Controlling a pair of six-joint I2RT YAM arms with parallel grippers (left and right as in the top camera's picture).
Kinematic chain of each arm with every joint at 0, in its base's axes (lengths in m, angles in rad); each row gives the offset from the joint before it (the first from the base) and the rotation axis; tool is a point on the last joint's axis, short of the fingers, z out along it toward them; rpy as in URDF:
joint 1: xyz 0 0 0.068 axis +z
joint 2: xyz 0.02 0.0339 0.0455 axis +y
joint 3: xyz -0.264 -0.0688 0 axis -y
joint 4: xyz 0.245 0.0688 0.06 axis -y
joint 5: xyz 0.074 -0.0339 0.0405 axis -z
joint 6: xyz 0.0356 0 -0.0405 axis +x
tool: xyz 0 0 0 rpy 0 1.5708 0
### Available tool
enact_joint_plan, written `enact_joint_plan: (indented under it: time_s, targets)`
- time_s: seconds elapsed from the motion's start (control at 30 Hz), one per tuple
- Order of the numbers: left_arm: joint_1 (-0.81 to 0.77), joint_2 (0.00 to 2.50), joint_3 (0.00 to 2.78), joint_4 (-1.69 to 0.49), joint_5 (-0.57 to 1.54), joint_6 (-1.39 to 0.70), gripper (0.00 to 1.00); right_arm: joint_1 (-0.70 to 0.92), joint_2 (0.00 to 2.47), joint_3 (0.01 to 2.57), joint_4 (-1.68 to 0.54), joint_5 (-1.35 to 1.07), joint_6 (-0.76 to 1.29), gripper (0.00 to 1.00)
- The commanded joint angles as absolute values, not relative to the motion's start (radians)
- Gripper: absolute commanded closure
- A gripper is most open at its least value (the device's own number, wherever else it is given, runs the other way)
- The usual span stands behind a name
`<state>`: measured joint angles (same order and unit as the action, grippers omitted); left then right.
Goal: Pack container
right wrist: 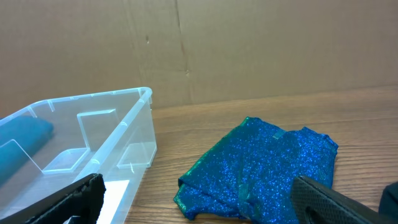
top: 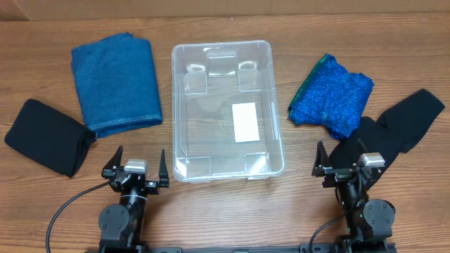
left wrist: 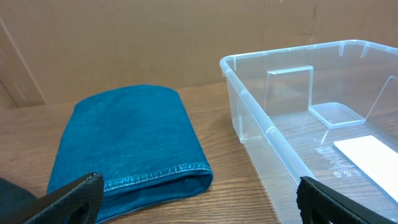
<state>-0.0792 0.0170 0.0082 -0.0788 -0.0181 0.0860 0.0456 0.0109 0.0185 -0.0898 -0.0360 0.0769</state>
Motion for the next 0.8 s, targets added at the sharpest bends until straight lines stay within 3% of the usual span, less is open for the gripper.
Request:
enact_joint_plan:
  time_s: [0.0,0.77]
  targets:
    - [-0.077,0.012,0.005,-0.077,-0.007,0.109,0.0,0.039,0.003,0.008,-0.084,-0.023,0.072,0.0]
    - [-0.077,0.012,0.005,-0.077,0.001,0.106,0.0,0.039,0.003,0.008,-0.083,-0.03,0.083,0.0]
